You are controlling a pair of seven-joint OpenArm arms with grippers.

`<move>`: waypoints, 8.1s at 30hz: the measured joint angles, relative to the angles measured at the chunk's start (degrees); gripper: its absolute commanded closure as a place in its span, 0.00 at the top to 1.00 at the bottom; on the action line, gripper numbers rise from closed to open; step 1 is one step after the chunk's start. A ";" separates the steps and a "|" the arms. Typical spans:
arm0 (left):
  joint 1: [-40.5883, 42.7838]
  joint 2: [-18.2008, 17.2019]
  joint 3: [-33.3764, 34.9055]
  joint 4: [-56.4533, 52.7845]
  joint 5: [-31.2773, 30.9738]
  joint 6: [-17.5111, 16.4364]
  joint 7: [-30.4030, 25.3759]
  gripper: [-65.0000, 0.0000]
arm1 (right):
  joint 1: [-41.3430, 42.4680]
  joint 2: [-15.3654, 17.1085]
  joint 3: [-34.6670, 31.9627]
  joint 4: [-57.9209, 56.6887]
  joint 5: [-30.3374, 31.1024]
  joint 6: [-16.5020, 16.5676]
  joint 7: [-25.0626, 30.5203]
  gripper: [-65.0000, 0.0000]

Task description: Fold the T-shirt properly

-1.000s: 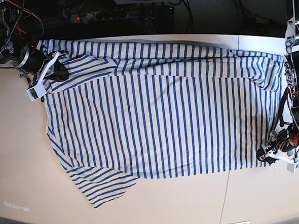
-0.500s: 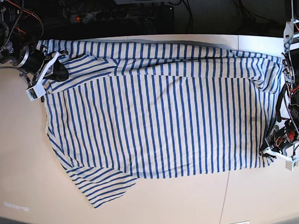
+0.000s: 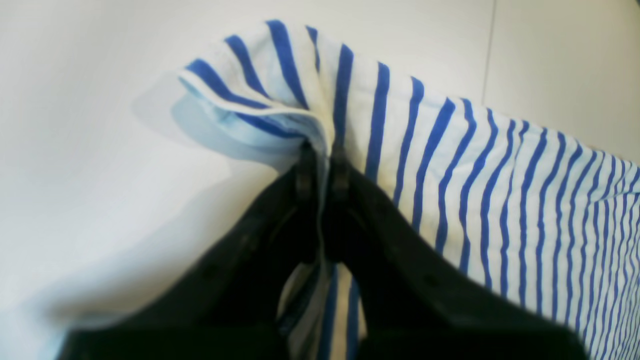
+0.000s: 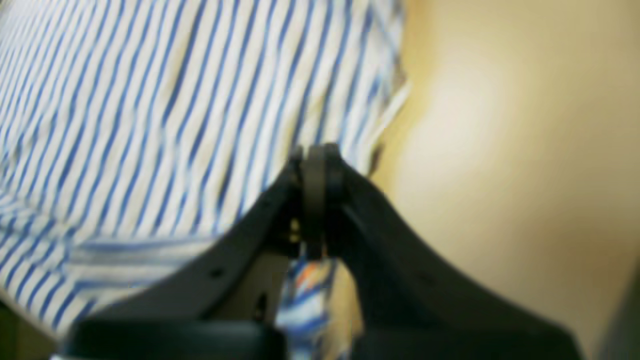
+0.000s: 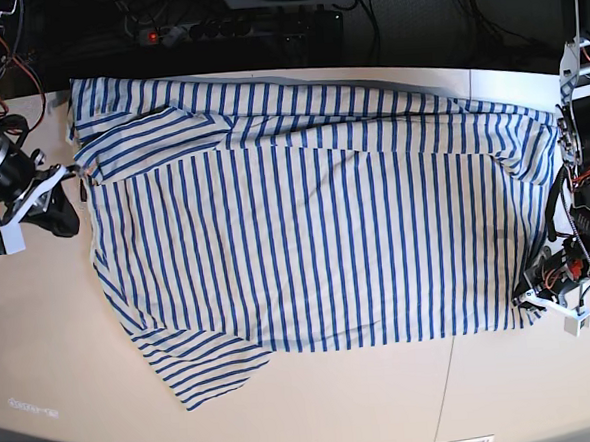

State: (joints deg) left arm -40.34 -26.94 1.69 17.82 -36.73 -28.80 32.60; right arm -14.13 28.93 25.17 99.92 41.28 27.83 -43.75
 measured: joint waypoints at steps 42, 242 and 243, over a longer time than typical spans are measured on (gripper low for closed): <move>-0.17 0.13 -0.04 0.04 -3.39 -1.07 4.46 0.00 | 59.69 -12.79 -4.35 -86.64 -15.28 0.07 10.58 0.54; 11.08 -23.45 0.87 14.71 -46.99 -9.84 47.58 0.52 | 16.31 -2.40 -11.72 -7.56 4.63 2.19 -19.21 0.51; 11.10 -23.78 0.87 15.06 -46.97 -9.84 47.65 0.52 | 16.31 -2.67 -11.72 -7.56 4.59 2.19 -19.37 0.51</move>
State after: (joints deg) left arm -29.23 -50.72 2.57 32.88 -83.70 -38.63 80.25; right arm 2.17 26.26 13.45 92.36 45.87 30.02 -63.11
